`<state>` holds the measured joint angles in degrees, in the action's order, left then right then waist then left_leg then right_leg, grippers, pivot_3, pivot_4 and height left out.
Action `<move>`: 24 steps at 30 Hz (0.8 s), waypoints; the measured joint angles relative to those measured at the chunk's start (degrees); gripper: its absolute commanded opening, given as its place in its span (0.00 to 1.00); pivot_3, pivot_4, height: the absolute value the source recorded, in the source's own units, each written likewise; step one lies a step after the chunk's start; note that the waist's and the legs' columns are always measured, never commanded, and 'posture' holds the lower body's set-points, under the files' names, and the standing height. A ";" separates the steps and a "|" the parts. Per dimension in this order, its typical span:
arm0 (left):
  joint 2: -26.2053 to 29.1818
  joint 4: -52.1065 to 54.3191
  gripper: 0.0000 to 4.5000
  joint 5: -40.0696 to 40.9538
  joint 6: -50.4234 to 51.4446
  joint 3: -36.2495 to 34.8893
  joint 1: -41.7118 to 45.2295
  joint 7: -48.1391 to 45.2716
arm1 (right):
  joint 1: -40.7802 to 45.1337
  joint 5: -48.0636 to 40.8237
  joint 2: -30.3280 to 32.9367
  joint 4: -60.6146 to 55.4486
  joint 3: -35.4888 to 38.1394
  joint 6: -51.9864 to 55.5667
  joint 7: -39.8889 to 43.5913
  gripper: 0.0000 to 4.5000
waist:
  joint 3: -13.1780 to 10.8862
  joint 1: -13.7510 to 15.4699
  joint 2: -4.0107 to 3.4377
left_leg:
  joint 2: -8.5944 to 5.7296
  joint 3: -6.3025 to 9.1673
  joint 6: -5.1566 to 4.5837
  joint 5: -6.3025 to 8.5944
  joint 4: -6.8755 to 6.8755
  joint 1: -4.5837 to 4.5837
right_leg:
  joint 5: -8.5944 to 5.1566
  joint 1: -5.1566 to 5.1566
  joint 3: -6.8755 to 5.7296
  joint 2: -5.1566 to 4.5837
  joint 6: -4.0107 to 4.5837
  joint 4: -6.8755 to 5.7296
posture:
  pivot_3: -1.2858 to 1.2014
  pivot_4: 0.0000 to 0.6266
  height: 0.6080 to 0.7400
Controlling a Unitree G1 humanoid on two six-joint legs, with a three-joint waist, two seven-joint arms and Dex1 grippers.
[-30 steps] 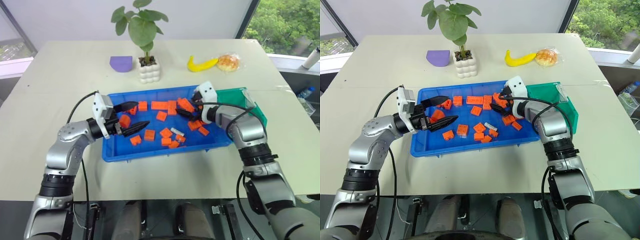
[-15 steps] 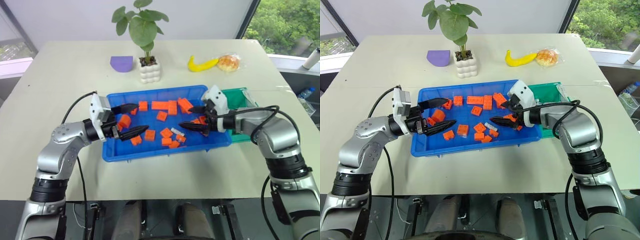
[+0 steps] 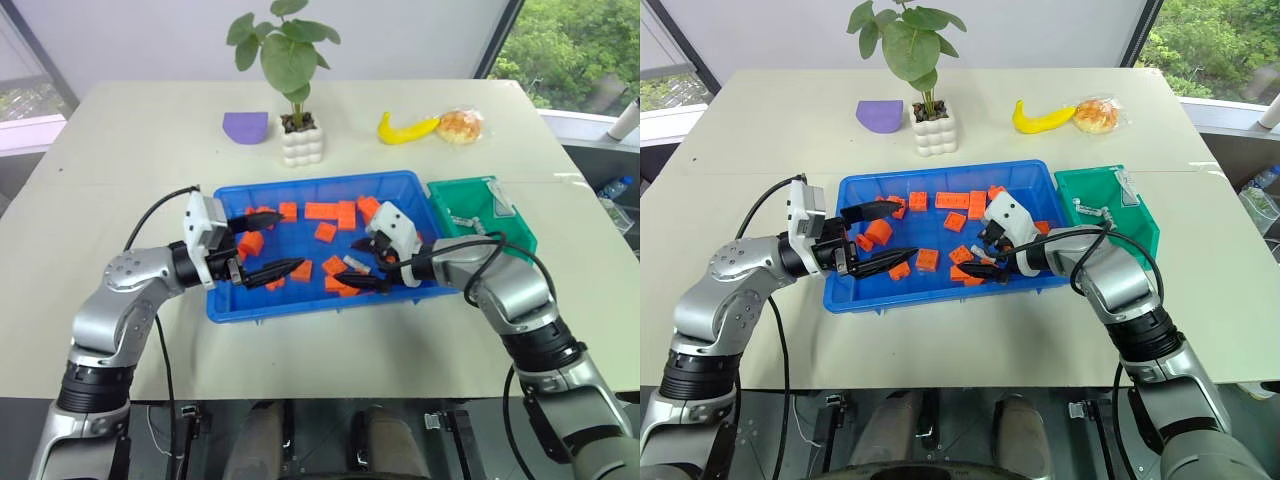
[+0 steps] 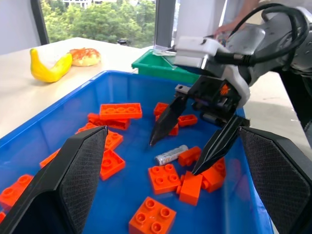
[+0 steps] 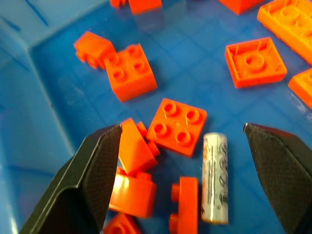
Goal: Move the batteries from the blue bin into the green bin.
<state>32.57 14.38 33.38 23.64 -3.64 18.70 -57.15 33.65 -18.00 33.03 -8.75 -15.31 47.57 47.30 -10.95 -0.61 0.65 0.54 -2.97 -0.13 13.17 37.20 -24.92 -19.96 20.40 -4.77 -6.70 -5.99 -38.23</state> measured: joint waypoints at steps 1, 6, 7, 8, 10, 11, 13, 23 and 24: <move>0.00 0.02 1.00 0.05 0.01 -0.02 -0.01 0.05 | 0.04 0.29 0.14 0.10 -0.02 -0.29 0.08 0.91 | 0.00 0.04 0.00 | 0.00 0.01 0.00 0.00 0.00 0.00 | 0.00 -0.01 0.00 0.00 0.00 0.00 | 0.52 0.24 1.00; 0.00 0.44 1.00 0.72 0.08 -0.05 -0.29 0.52 | 0.72 2.57 1.51 2.18 -0.40 -1.39 0.30 0.91 | 0.01 0.17 0.01 | -0.02 0.02 0.00 0.00 0.02 0.00 | 0.00 -0.03 -0.01 -0.01 0.00 0.01 | 0.52 0.24 1.00; 0.00 0.44 1.00 0.88 0.08 -0.05 -0.31 0.64 | 0.72 3.19 1.75 3.09 -0.40 -1.39 0.29 0.91 | 0.01 0.14 0.01 | -0.02 0.02 0.00 0.00 0.01 0.00 | 0.00 -0.02 -0.01 -0.01 0.00 0.01 | 0.52 0.24 1.00; 0.00 0.44 1.00 0.92 0.08 -0.05 -0.30 0.85 | 0.72 3.41 1.79 3.73 -0.40 -1.41 0.33 0.91 | 0.01 0.02 0.01 | -0.01 0.01 0.00 0.00 0.00 0.00 | 0.00 -0.01 0.00 -0.01 0.00 0.00 | 0.52 0.24 1.00; 0.00 0.44 1.00 0.97 0.07 -0.04 -0.29 0.97 | 0.73 3.71 1.78 3.75 -0.40 -1.75 0.49 0.91 | 0.01 -0.01 0.01 | 0.00 0.01 0.00 0.00 0.00 0.00 | 0.00 0.00 -0.01 0.00 0.00 0.00 | 0.52 0.24 1.00; 0.00 0.44 1.00 0.97 0.07 -0.03 -0.29 0.99 | 0.74 4.10 1.88 3.81 -0.47 -1.92 0.76 0.91 | 0.01 -0.01 0.01 | 0.00 0.01 0.00 0.00 0.00 0.00 | 0.00 0.00 -0.01 0.00 0.00 0.00 | 0.52 0.24 1.00; 0.00 0.41 1.00 0.98 0.07 -0.03 -0.27 1.02 | 0.85 5.07 2.42 4.06 -1.18 -2.80 1.31 0.91 | 0.01 0.06 0.01 | -0.01 0.01 0.00 0.00 0.01 0.00 | 0.00 -0.01 -0.01 -0.01 0.00 0.00 | 0.52 0.24 1.00; -0.04 0.34 1.00 0.98 -0.04 -0.02 0.06 1.12 | 4.14 10.00 0.98 7.39 -5.96 -5.66 2.55 0.63 | 0.01 -0.03 0.01 | 0.00 0.01 0.00 0.00 0.01 0.00 | 0.00 -0.01 -0.01 0.01 0.00 0.00 | 0.52 0.24 1.00; -0.08 0.34 1.00 0.97 -0.05 -0.01 0.08 1.15 | 4.74 10.34 0.56 7.82 -6.43 -5.76 2.63 0.52 | 0.01 -0.05 0.01 | 0.00 0.01 0.01 0.00 0.01 0.00 | 0.00 0.00 -0.01 0.01 0.00 0.00 | 0.52 0.24 1.00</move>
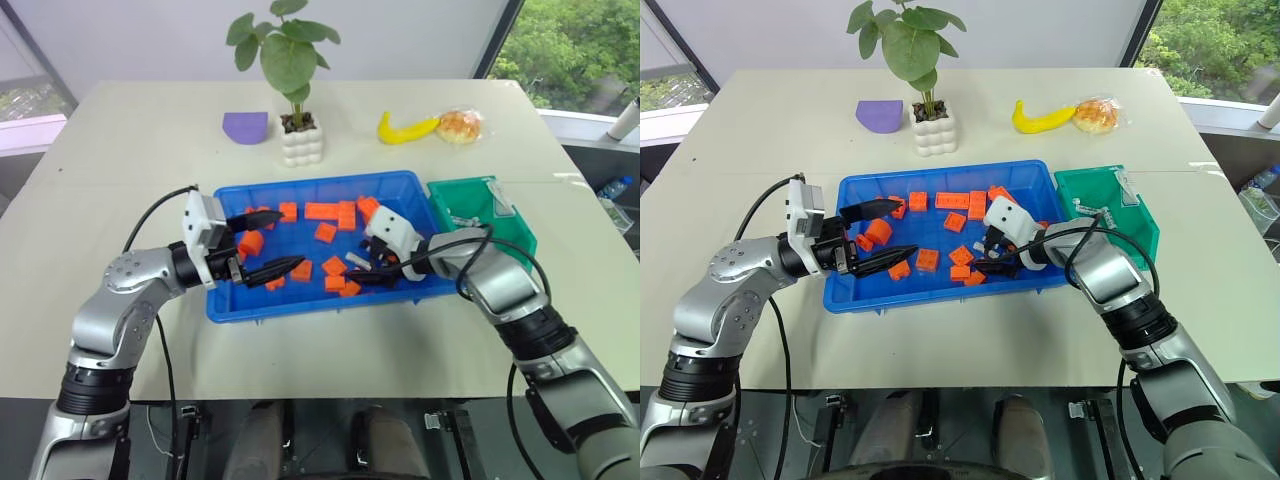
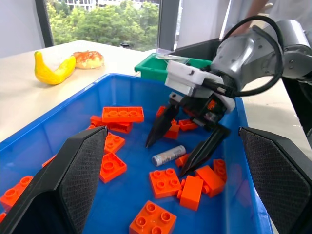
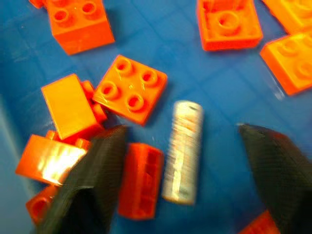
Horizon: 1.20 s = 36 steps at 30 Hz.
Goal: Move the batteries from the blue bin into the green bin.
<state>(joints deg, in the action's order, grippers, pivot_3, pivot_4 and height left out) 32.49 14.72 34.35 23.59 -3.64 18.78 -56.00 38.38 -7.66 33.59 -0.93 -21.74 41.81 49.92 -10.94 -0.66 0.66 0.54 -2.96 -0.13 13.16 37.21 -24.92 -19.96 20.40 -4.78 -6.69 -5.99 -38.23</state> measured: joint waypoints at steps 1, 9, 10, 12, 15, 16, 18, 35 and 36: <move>-0.05 0.00 1.00 0.00 -0.04 0.00 0.01 0.06 | 0.42 0.36 -0.35 0.31 -0.35 -0.12 0.13 0.40 | 0.00 0.01 0.00 | 0.00 0.00 0.00 0.00 0.00 0.00 | 0.00 0.00 0.00 0.00 0.00 -0.01 | 0.52 0.24 1.00; -0.21 -0.01 1.00 -0.02 -0.19 0.00 -0.06 1.00 | 2.34 2.27 -0.93 2.28 -0.93 -1.94 1.75 0.01 | 0.04 0.08 0.04 | -0.01 0.01 0.00 0.00 0.02 0.01 | 0.00 -0.03 -0.01 -0.02 0.00 0.00 | 0.52 0.24 1.00; -0.21 -0.02 1.00 -0.02 -0.23 0.00 -0.07 1.07 | 2.41 2.48 -0.93 2.35 -0.94 -2.20 1.88 0.01 | 0.04 0.06 0.05 | -0.01 0.02 0.00 0.00 0.02 0.01 | 0.00 -0.03 -0.01 0.00 0.00 0.00 | 0.52 0.24 1.00; -0.21 -0.02 1.00 -0.02 -0.31 0.00 -0.07 1.18 | 2.64 2.98 -0.97 2.71 -0.95 -2.26 1.99 0.01 | 0.04 0.05 0.04 | 0.00 0.02 0.00 0.00 0.02 0.01 | 0.00 -0.03 -0.01 0.00 0.00 -0.01 | 0.52 0.24 1.00; -0.21 -0.03 1.00 -0.02 -0.35 0.00 -0.07 1.28 | 2.75 3.45 -1.27 3.82 -0.95 -2.22 1.72 0.01 | 0.04 0.07 0.04 | -0.01 0.01 0.00 0.00 0.02 0.01 | 0.00 -0.02 -0.01 -0.01 0.00 0.00 | 0.52 0.24 1.00; -0.21 -0.05 1.00 -0.03 -0.35 0.00 -0.06 1.30 | 2.75 3.55 -1.41 3.98 -0.88 -2.22 1.54 0.01 | 0.04 0.06 0.04 | -0.01 0.01 0.00 0.00 0.02 0.01 | 0.00 -0.02 -0.01 -0.01 0.00 -0.01 | 0.52 0.24 1.00; -0.24 -0.05 1.00 -0.03 -0.39 0.00 -0.05 1.35 | 2.75 3.58 -1.56 4.00 -0.36 -2.21 1.17 0.06 | 0.04 0.02 0.04 | 0.00 0.01 0.00 0.00 0.02 0.01 | 0.00 -0.01 -0.01 -0.01 0.00 -0.01 | 0.52 0.24 1.00; -0.79 -0.71 1.00 -0.08 -1.46 0.01 -0.26 1.11 | 6.32 4.22 6.77 3.38 3.10 -6.15 7.26 0.50 | 0.03 0.02 0.04 | -0.01 -0.01 0.00 0.00 0.00 0.01 | 0.00 0.00 -0.01 -0.02 0.00 0.00 | 0.52 0.24 1.00; -0.84 -0.76 1.00 -0.08 -1.61 0.01 -0.29 1.08 | 6.25 4.21 7.01 3.38 3.10 -6.39 7.79 0.50 | 0.03 0.02 0.04 | -0.01 -0.01 0.00 0.00 0.00 0.01 | 0.00 0.00 -0.01 -0.02 0.00 0.00 | 0.52 0.24 1.00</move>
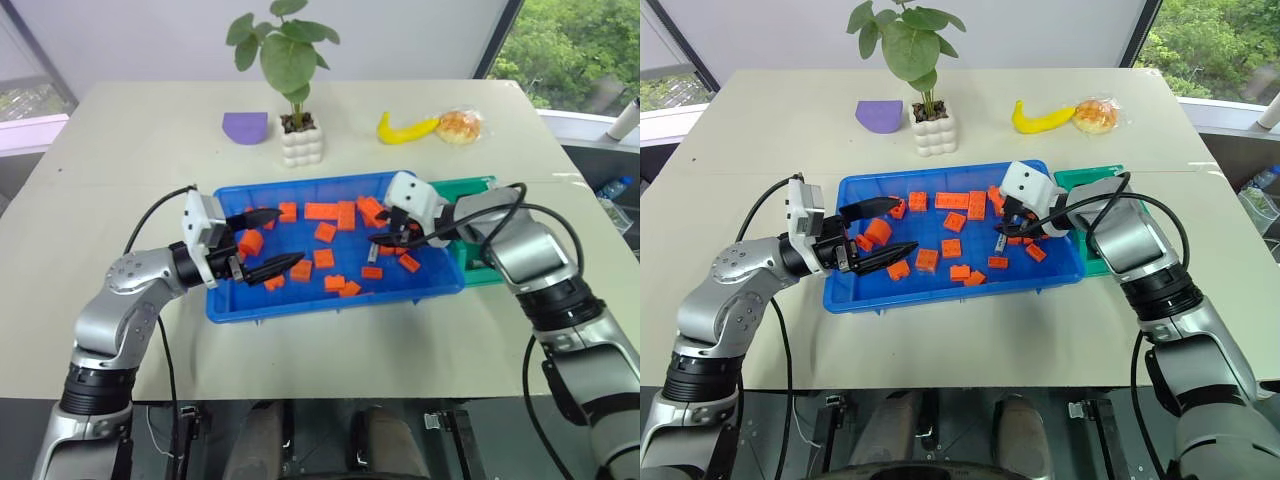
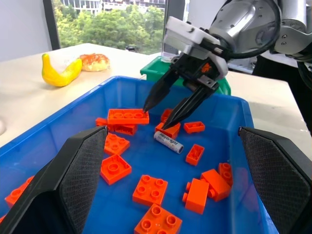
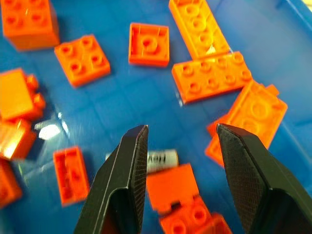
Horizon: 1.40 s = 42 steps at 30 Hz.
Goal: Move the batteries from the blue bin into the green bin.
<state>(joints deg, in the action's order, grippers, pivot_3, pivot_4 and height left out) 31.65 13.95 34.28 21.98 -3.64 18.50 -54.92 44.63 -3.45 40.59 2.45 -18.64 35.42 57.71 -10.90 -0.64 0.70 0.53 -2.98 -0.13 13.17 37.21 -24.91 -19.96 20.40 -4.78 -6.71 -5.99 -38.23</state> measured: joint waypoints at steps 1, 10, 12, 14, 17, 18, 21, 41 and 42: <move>-0.04 -0.05 1.00 0.00 -0.05 0.00 -0.04 -0.02 | -0.06 -0.01 0.17 0.00 0.00 -0.32 0.44 0.50 | 0.00 0.00 0.00 | 0.00 0.00 0.00 0.00 0.00 0.00 | 0.00 0.00 0.00 0.00 0.00 0.00 | 0.52 0.24 1.00; -0.10 -0.22 1.00 -0.03 -0.30 0.00 -0.28 0.00 | -1.26 -0.16 0.18 -0.10 -0.02 -0.77 2.34 0.50 | 0.00 0.12 0.00 | 0.00 0.01 0.00 0.00 0.02 0.00 | 0.00 -0.03 0.00 -0.01 0.00 0.01 | 0.52 0.24 1.00; -0.10 -0.21 1.00 -0.03 -0.30 0.00 -0.36 0.04 | -2.08 -0.14 -0.08 -0.10 -0.16 -0.72 2.41 0.62 | 0.00 0.07 0.00 | 0.00 0.01 0.00 0.00 0.02 0.00 | 0.00 -0.02 0.00 -0.01 0.00 0.00 | 0.52 0.24 1.00; -0.10 -0.21 1.00 -0.03 -0.30 0.00 -0.36 0.08 | -2.27 -0.12 -0.23 -0.10 -0.16 -0.72 2.39 0.77 | 0.00 0.02 0.00 | 0.00 0.01 0.00 0.00 0.01 0.00 | 0.00 -0.01 0.00 0.00 0.00 0.00 | 0.52 0.24 1.00; -0.10 -0.21 1.00 -0.03 -0.30 -0.01 -0.36 0.16 | -2.27 -0.03 -0.30 -0.09 -0.16 -0.71 2.15 0.98 | 0.00 0.01 0.00 | 0.00 0.01 0.00 0.00 0.02 0.00 | 0.00 -0.01 0.00 0.00 0.00 0.00 | 0.52 0.24 1.00; -0.10 -0.21 1.00 -0.03 -0.30 -0.01 -0.36 0.19 | -2.27 -0.02 -0.34 -0.10 -0.16 -0.71 2.09 0.98 | 0.00 0.03 0.00 | 0.00 0.01 0.00 0.00 0.02 0.00 | 0.00 -0.02 0.00 0.00 0.00 0.00 | 0.52 0.24 1.00; -0.08 -0.21 1.00 -0.03 -0.30 -0.02 -0.40 0.30 | -2.28 0.00 -0.36 -0.09 -0.16 -0.74 2.00 0.98 | 0.00 0.06 0.00 | 0.00 0.01 0.00 0.00 0.02 0.00 | 0.00 -0.02 0.00 -0.01 0.00 0.00 | 0.52 0.24 1.00; -0.08 -0.25 1.00 -0.21 -0.65 -0.06 -0.41 1.68 | -2.85 2.68 -2.64 6.90 -1.18 -5.59 2.29 0.98 | 0.00 0.01 0.00 | 0.00 0.01 0.00 0.00 0.03 0.00 | 0.00 -0.03 -0.01 0.01 0.00 0.00 | 0.52 0.24 1.00; -0.08 -0.25 1.00 -0.31 -0.92 -0.06 -0.47 1.70 | -2.62 2.81 -2.98 7.21 -1.18 -5.77 2.29 0.98 | 0.00 -0.01 0.00 | 0.00 0.01 0.00 0.00 0.03 0.00 | 0.00 -0.02 -0.01 0.01 0.00 0.00 | 0.52 0.24 1.00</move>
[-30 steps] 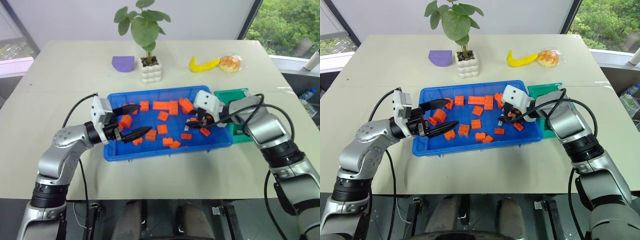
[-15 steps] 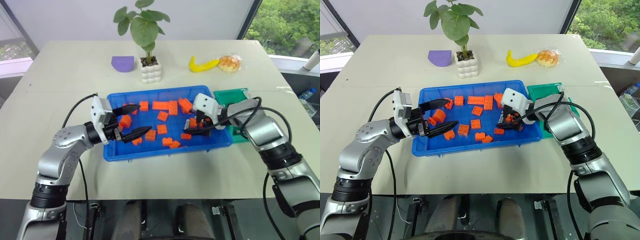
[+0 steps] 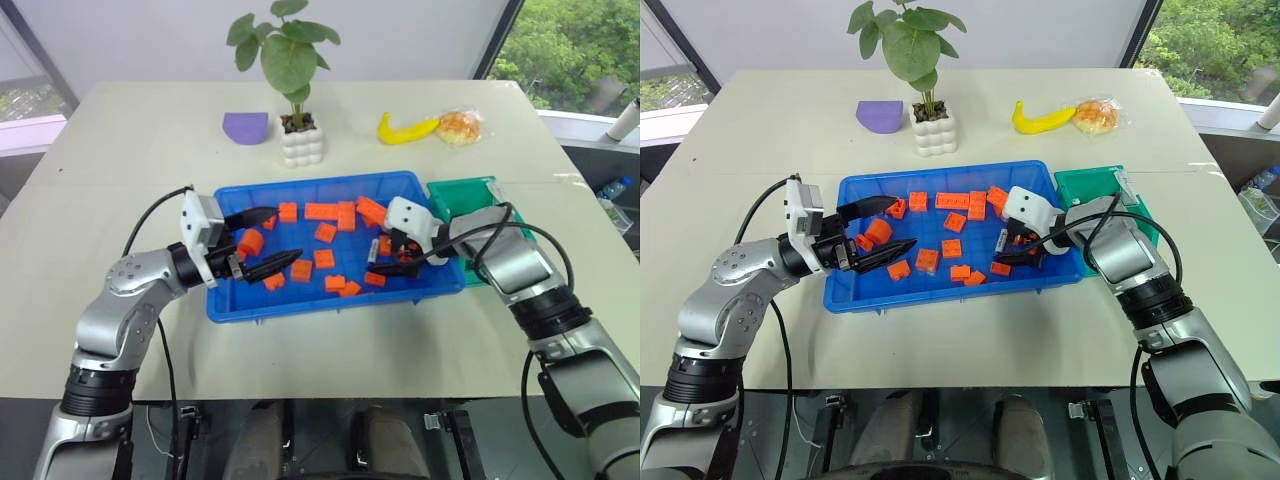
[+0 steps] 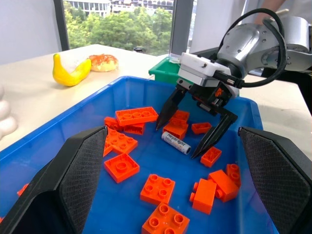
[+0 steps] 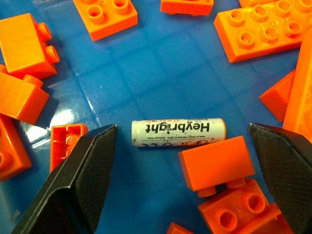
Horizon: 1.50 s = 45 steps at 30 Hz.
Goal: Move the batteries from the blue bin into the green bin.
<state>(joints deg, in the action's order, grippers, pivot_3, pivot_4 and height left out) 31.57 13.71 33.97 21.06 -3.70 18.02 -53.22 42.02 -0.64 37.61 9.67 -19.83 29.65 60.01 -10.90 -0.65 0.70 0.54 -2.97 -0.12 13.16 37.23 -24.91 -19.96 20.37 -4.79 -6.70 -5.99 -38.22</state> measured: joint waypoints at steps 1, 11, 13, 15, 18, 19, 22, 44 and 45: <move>0.00 0.00 1.00 -0.06 -0.13 0.00 -0.02 0.02 | 0.19 0.14 -0.36 0.34 0.00 -0.07 0.01 0.98 | 0.00 0.00 0.00 | 0.00 0.00 0.00 0.00 0.00 0.00 | 0.00 0.00 0.00 0.00 0.00 0.00 | 0.52 0.24 1.00; 0.01 0.00 1.00 -0.31 -0.30 -0.04 -0.45 0.54 | 0.60 0.62 -0.99 0.63 -0.02 -0.37 0.97 0.53 | 0.00 0.03 0.00 | 0.00 0.00 0.00 0.00 0.00 0.00 | 0.00 -0.01 0.00 0.00 0.00 0.00 | 0.52 0.24 1.00; 0.02 0.02 1.00 -0.33 -0.36 -0.09 -0.61 0.58 | 0.57 0.92 -0.99 0.74 -0.03 -0.22 1.12 0.49 | 0.00 0.06 0.00 | -0.01 0.01 0.00 0.00 0.01 0.00 | 0.00 -0.01 -0.01 0.00 0.00 0.00 | 0.52 0.24 1.00; 0.01 0.01 1.00 -0.34 -0.41 -0.09 -0.63 0.59 | 0.57 1.00 -0.99 0.73 -0.03 -0.18 1.17 0.49 | 0.00 0.05 0.00 | -0.01 0.01 0.00 0.00 0.01 0.00 | 0.00 -0.02 -0.01 0.00 0.00 0.00 | 0.52 0.24 1.00; 0.01 0.01 1.00 -0.36 -0.48 -0.10 -0.62 0.59 | 0.55 1.01 -0.98 0.68 -0.03 -0.14 1.21 0.49 | 0.00 0.05 0.00 | 0.00 0.01 0.00 0.00 0.00 0.00 | 0.00 -0.02 -0.01 0.00 0.00 0.00 | 0.52 0.24 1.00; 0.01 0.01 1.00 -0.36 -0.50 -0.09 -0.62 0.59 | 0.53 1.02 -0.98 0.65 -0.03 -0.14 1.20 0.49 | 0.00 0.05 0.00 | 0.00 0.01 0.00 0.00 0.01 0.00 | 0.00 -0.02 -0.01 0.00 0.00 0.00 | 0.52 0.24 1.00; 0.01 0.01 1.00 -0.38 -0.50 -0.09 -0.60 0.59 | 0.50 1.05 -0.98 0.55 -0.02 -0.11 1.10 0.49 | 0.00 0.04 0.00 | 0.00 0.01 0.00 0.00 0.01 0.00 | 0.00 -0.02 -0.01 0.00 0.00 0.00 | 0.52 0.24 1.00; -4.33 -17.17 1.00 -1.58 -3.29 4.06 16.30 -10.98 | 0.56 -1.65 14.80 -9.97 13.57 9.63 1.04 0.49 | -0.02 0.76 -0.01 | -0.03 -0.07 -0.01 0.00 0.01 -0.01 | 0.00 0.00 -0.02 -0.02 0.00 0.01 | 0.52 0.24 1.00; -4.95 -18.36 1.00 -2.04 -3.97 4.31 16.78 -11.28 | -0.64 -1.82 15.41 -10.01 14.45 10.18 0.56 0.49 | -0.02 0.90 -0.01 | -0.03 -0.10 -0.01 0.00 0.01 -0.01 | 0.00 0.01 -0.01 -0.03 0.00 0.01 | 0.52 0.24 1.00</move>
<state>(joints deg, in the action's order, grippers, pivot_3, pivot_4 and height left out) 26.62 -4.65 31.92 17.09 0.61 34.80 -64.50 41.38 -2.46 53.02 -0.35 -5.37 39.83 60.57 -10.93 0.25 0.69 0.50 -3.07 -0.13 13.17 37.25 -24.92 -19.96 20.38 -4.80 -6.73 -6.00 -38.21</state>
